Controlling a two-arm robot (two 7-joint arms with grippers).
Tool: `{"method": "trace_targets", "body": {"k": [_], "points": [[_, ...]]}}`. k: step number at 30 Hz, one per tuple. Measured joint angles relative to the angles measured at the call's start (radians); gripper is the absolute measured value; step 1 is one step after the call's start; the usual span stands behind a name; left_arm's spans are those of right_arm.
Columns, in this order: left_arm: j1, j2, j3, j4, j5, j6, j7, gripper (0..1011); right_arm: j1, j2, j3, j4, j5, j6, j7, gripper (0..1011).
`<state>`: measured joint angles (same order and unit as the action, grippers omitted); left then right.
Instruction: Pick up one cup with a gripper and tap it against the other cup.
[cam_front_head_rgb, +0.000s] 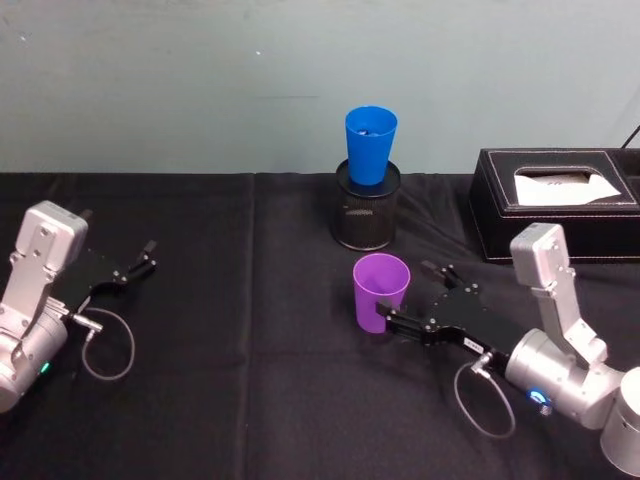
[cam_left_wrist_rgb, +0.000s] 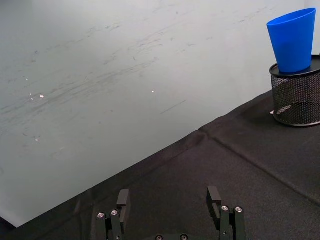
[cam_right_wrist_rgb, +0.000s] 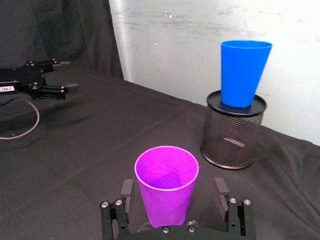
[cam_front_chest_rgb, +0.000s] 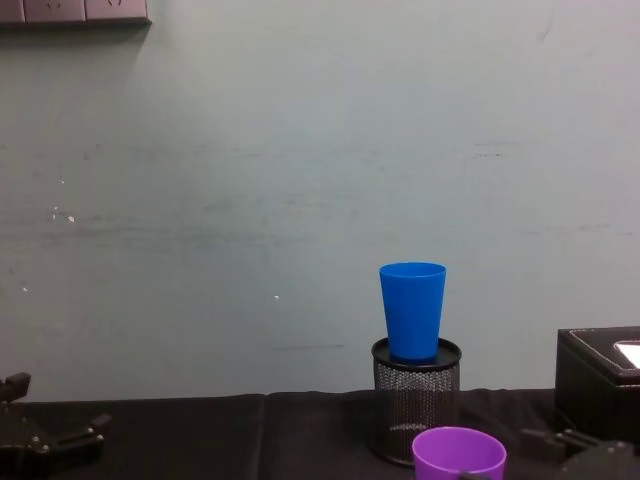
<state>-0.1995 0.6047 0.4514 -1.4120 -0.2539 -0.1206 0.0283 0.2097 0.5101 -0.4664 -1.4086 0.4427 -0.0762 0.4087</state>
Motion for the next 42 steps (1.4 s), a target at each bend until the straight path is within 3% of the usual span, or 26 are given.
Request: {"method": "trace_targets", "body": {"k": [27, 42], "points": [[0.0, 0.0, 0.0, 0.0, 0.0, 0.0, 0.0, 1000, 0.109, -0.132, -0.001, 0.195, -0.083, -0.007, 0.049, 1003], [0.0, 0.0, 0.0, 0.0, 0.0, 0.0, 0.0, 1000, 0.112, -0.164, 0.025, 0.207, -0.104, -0.023, 0.079, 994]]}}
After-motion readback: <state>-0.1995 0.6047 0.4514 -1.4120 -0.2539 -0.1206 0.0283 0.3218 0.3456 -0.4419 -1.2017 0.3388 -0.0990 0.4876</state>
